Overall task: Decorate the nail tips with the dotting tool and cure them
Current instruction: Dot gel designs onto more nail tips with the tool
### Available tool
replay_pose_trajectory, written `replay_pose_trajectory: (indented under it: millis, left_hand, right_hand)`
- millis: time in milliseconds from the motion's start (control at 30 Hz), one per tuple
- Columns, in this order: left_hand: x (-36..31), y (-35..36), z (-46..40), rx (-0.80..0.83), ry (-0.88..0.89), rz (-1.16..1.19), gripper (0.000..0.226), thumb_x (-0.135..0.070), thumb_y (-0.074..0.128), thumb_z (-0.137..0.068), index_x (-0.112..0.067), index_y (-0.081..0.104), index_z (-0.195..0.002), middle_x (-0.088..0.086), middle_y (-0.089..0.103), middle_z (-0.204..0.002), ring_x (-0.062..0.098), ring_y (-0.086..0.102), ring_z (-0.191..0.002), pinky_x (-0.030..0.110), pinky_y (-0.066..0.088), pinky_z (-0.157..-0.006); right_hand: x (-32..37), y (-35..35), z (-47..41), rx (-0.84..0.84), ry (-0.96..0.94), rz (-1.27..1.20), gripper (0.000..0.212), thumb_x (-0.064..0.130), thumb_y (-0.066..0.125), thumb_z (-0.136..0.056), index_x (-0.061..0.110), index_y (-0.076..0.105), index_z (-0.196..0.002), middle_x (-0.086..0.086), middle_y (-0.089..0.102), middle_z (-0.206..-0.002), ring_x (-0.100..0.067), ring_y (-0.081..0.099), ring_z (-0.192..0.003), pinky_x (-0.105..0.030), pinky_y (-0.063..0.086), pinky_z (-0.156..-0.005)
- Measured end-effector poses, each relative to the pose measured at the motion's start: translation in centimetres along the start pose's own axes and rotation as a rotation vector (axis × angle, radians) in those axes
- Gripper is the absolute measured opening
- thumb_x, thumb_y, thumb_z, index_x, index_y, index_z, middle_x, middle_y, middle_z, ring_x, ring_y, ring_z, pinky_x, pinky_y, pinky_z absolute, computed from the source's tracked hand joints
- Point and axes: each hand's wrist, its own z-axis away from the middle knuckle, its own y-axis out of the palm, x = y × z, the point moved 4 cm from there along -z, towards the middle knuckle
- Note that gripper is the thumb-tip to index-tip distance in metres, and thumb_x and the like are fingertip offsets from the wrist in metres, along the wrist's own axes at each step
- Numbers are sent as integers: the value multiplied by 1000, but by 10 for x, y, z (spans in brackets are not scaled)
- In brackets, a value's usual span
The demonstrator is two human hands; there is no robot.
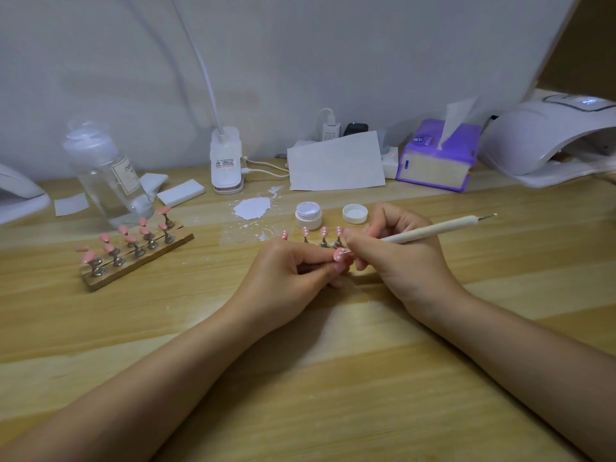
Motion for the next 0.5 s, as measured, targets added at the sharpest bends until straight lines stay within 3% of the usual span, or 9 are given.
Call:
replay_pose_trajectory:
  millis: [100,300,500]
  left_hand:
    - [1,0,-1,0,-9,-11,24,-14,62,-84,-35,69,-74,-12,67,-59,-9,56,-63,14,46,-67]
    - [-2,0,0,7,11,-3,25,-10,62,-84,-31,69,-74,-14,66,-58,-12,57,-62,6,43,-64]
    - [-1,0,-1,5,11,-10,27,-8,62,-85,-32,70,-74,-13,67,-59,-11,58,-62,8,45,-65]
  right_hand:
    - [0,0,0,3,-7,25,40,-9,61,-79,9,37,-52,3,48,-36,-4,51,-37,-13,41,-48]
    - [-1,0,-1,-5,-5,60,40,-7,63,-78,10,38,-51,-1,49,-39,-9,52,-40,-17,43,-49]
    - [-2,0,-1,4,4,75,40,-7,63,-78,9,38,-51,3,49,-36,-4,51,-38,-15,41,-46]
